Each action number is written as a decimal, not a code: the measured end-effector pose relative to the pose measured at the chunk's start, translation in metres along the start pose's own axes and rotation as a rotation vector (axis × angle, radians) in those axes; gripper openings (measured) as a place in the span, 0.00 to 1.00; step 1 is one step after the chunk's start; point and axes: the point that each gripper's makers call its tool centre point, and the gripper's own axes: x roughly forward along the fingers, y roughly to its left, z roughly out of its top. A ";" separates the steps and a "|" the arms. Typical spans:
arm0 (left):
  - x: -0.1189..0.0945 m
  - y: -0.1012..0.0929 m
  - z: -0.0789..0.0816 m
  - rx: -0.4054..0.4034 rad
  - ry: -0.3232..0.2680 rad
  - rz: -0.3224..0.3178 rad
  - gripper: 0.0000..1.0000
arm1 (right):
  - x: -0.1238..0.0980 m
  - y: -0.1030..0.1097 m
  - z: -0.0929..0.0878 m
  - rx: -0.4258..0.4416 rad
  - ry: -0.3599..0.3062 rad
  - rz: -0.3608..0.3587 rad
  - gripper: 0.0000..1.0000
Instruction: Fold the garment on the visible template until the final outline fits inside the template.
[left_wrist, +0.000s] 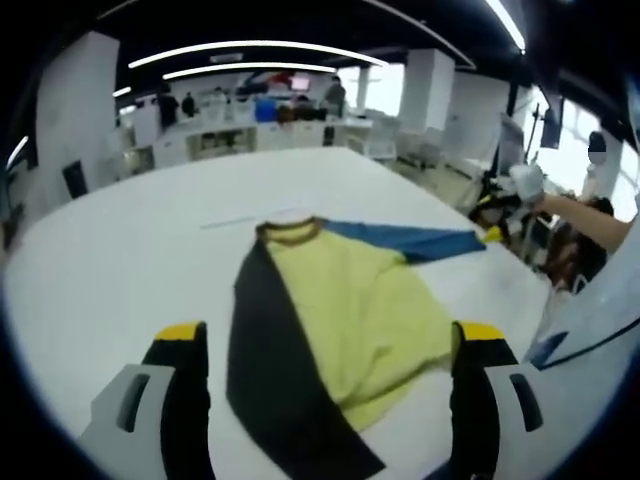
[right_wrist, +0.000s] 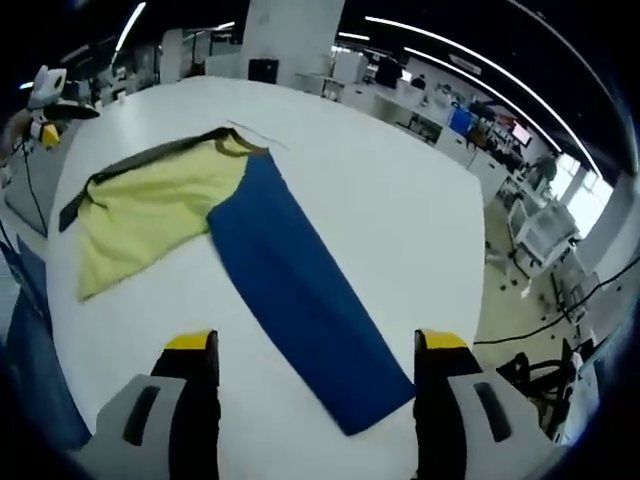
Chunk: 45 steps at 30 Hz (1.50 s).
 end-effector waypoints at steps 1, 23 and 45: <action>0.000 0.000 0.000 0.002 0.000 -0.001 0.97 | -0.001 0.002 0.003 0.002 -0.008 0.001 0.84; -0.005 -0.005 -0.006 0.015 0.021 -0.004 0.98 | -0.039 0.079 0.055 -0.060 -0.169 0.128 0.98; -0.019 -0.019 -0.022 0.017 0.041 -0.006 0.97 | -0.064 0.127 0.070 -0.080 -0.244 0.177 1.00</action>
